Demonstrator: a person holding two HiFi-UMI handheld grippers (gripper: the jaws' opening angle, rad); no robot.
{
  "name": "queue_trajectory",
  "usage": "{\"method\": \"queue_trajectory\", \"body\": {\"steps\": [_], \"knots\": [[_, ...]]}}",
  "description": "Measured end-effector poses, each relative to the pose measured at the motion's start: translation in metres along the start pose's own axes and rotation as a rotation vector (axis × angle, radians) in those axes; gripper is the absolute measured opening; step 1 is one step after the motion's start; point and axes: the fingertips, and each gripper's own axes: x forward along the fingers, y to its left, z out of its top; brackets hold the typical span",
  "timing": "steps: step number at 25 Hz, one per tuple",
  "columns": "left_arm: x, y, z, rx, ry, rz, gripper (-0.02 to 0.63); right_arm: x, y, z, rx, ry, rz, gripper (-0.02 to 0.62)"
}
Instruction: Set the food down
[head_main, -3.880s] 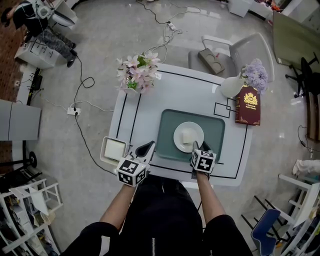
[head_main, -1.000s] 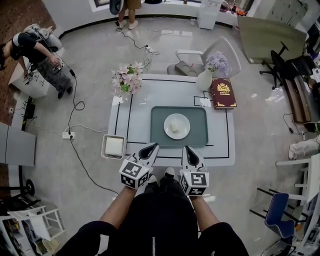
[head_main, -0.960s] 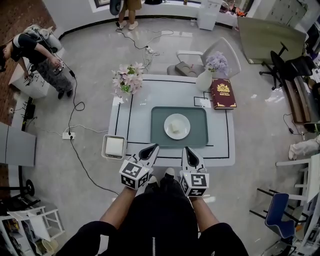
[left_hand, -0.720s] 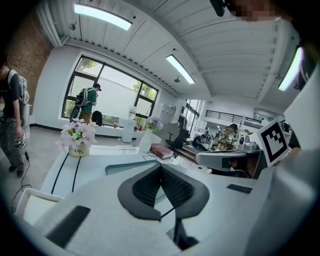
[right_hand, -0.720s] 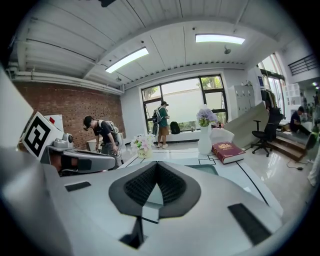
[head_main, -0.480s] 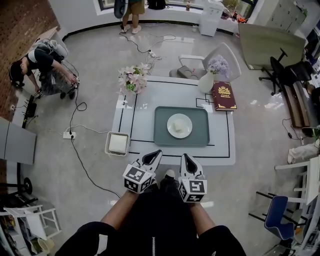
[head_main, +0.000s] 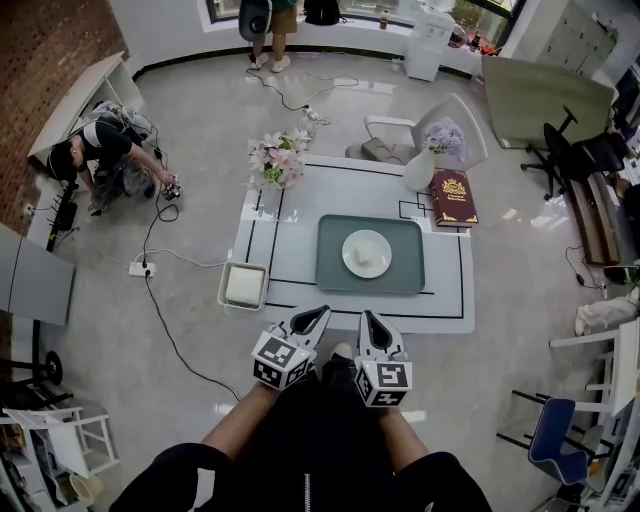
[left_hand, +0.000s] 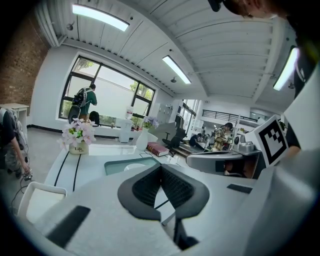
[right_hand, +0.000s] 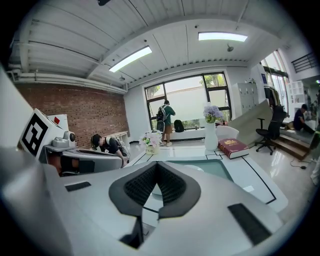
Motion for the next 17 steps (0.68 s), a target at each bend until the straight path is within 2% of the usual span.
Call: {"method": "queue_trajectory", "body": {"steps": [17], "knots": [[-0.013, 0.008, 0.004, 0.003, -0.026, -0.016, 0.005, 0.004, 0.025, 0.01, -0.027, -0.012, 0.021, 0.008]]}}
